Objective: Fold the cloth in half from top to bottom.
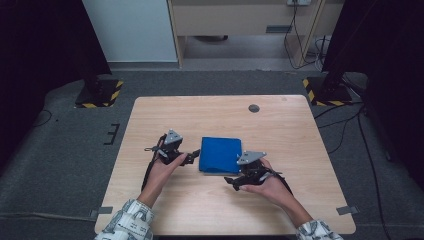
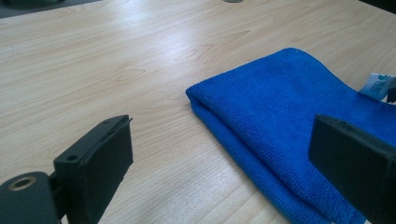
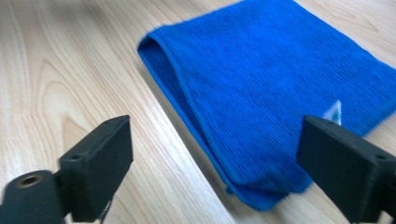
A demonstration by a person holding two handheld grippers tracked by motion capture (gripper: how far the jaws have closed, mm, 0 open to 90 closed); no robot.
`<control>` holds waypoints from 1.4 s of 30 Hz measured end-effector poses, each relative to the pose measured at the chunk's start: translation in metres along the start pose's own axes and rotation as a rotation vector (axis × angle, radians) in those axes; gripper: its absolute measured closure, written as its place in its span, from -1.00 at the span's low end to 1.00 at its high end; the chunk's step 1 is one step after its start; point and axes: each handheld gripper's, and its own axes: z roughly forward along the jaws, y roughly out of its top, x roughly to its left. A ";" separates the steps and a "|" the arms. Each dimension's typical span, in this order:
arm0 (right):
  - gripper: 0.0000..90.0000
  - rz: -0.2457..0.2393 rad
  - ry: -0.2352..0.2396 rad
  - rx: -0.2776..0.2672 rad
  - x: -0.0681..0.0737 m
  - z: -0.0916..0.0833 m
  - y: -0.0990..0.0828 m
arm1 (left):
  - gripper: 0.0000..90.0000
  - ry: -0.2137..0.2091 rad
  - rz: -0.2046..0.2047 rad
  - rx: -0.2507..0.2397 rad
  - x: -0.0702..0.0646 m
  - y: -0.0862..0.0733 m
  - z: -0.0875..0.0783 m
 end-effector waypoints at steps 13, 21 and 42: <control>-0.83 0.023 -0.037 -0.068 -0.002 -0.007 0.020 | -0.87 0.009 0.005 0.000 0.000 0.002 -0.004; -0.82 0.089 -0.144 -0.117 -0.027 -0.025 0.024 | -0.87 0.051 0.009 0.023 0.007 -0.001 -0.009; -0.80 0.298 -0.361 -0.049 -0.099 -0.066 -0.044 | -0.87 0.162 -0.020 0.154 0.044 -0.033 -0.013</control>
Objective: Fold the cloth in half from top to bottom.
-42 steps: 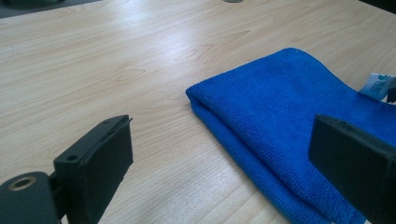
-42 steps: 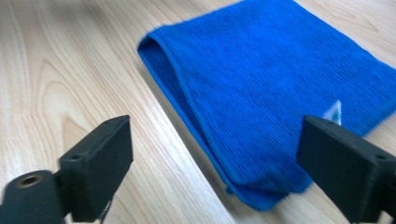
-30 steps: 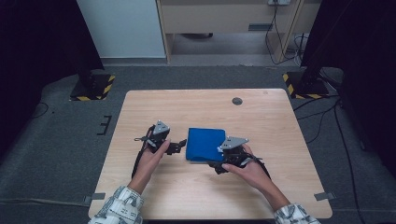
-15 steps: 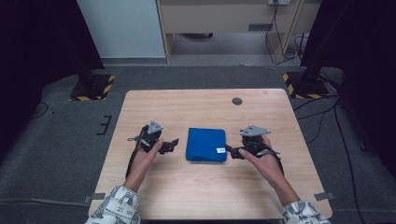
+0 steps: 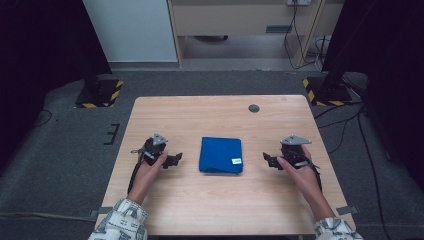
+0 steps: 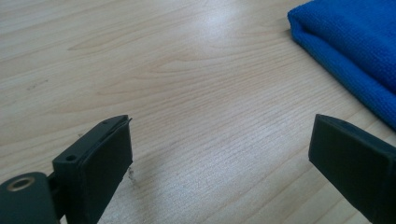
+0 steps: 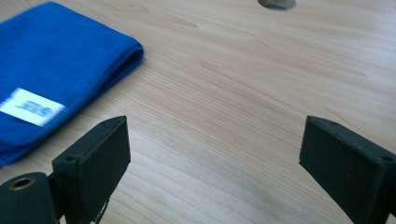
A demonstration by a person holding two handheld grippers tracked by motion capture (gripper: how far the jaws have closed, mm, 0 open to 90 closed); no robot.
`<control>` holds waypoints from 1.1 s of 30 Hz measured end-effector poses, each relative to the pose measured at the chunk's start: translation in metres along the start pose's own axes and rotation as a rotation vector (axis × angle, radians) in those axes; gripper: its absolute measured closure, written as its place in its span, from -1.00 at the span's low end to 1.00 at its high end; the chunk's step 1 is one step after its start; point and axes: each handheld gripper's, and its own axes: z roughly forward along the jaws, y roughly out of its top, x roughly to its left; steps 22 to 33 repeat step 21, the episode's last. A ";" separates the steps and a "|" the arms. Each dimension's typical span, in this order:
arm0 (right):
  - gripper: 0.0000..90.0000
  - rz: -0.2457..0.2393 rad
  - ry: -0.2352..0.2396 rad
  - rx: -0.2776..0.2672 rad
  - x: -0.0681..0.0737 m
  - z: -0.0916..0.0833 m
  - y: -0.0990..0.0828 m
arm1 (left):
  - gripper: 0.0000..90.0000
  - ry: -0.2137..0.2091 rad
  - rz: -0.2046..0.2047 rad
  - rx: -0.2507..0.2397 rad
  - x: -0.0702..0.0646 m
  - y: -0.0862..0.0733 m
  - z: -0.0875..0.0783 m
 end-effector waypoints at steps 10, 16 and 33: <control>-0.82 0.032 -0.059 0.104 -0.018 0.010 -0.020 | -0.87 0.009 0.002 0.053 0.000 -0.009 0.009; -0.87 0.025 -0.067 0.136 -0.016 0.014 -0.023 | -0.91 0.010 0.015 0.058 -0.003 -0.009 0.009; -0.89 0.026 -0.064 0.140 -0.016 0.014 -0.023 | -0.93 0.012 0.012 0.060 -0.005 -0.011 0.008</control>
